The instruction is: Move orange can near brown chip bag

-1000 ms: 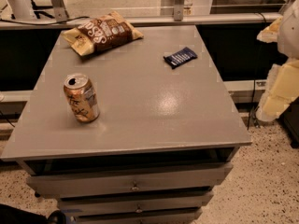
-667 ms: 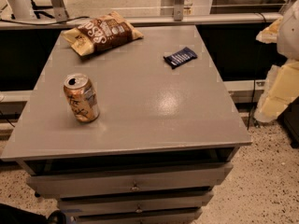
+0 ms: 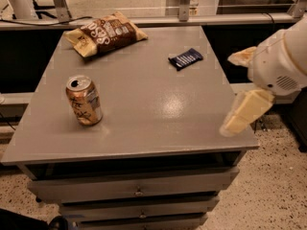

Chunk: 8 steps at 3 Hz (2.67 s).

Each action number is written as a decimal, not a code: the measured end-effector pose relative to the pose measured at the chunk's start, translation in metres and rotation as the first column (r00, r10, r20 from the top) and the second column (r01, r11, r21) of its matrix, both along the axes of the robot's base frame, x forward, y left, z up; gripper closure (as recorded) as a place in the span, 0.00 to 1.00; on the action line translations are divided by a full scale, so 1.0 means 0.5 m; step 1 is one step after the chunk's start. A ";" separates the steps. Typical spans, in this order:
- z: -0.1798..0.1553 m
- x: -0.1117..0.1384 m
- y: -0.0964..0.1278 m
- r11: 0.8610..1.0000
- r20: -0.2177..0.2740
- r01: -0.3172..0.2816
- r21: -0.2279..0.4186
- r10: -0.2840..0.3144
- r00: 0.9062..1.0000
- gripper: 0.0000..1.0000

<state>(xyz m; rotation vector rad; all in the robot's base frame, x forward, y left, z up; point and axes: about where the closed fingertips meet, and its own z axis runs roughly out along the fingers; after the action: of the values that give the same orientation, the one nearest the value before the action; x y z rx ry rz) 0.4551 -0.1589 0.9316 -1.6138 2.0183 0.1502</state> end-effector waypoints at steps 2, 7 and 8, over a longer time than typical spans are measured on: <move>-0.105 0.078 0.200 0.919 0.021 -0.100 0.382 0.100 0.995 0.00; -0.162 0.174 0.535 0.648 0.127 -0.238 0.724 0.214 0.968 0.00; -0.187 0.189 0.616 0.589 0.112 -0.242 0.771 0.249 0.962 0.00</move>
Offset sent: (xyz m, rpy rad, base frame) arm 0.0688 0.1642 -0.0712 0.6654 0.0068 0.1487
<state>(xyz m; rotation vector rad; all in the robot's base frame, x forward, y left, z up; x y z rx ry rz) 0.5494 0.1489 0.8382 -1.2610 1.3663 1.0046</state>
